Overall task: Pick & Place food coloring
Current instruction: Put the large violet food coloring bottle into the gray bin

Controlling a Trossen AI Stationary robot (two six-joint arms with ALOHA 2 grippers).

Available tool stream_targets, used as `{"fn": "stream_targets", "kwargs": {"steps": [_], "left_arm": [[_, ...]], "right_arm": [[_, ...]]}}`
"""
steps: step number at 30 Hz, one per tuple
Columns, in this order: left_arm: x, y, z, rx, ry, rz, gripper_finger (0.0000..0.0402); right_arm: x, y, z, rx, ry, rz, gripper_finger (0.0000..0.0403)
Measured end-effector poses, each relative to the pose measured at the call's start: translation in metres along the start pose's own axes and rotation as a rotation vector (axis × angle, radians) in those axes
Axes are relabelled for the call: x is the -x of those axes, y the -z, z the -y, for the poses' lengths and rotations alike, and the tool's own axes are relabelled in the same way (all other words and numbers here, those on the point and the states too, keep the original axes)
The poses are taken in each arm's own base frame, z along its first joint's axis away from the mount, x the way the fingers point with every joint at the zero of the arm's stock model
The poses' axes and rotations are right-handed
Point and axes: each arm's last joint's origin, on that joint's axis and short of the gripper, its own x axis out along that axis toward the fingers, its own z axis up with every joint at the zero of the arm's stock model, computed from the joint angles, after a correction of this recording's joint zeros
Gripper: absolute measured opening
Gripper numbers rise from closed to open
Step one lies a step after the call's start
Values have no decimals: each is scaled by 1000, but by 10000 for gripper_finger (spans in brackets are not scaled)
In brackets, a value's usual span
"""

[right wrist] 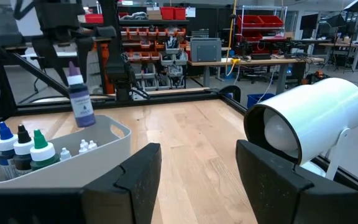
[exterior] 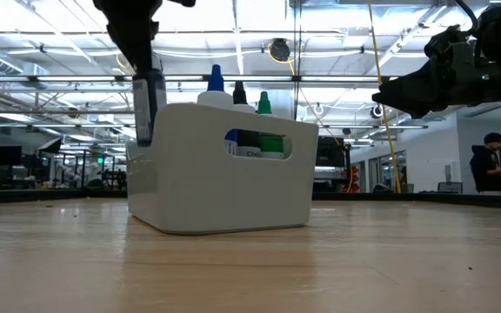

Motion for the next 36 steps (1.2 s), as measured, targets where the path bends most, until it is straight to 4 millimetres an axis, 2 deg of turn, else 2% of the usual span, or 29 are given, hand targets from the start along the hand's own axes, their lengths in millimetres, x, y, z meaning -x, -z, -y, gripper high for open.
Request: {"fn": "stream_targets", "kwargs": {"steps": [9, 36], "left_arm": [[-14, 0, -12, 34, -21, -38, 119], [-58, 2, -34, 97, 71, -98, 119]], "right_arm": [[0, 0, 0, 0, 0, 0, 196], [0, 0, 0, 0, 0, 0, 196]]}}
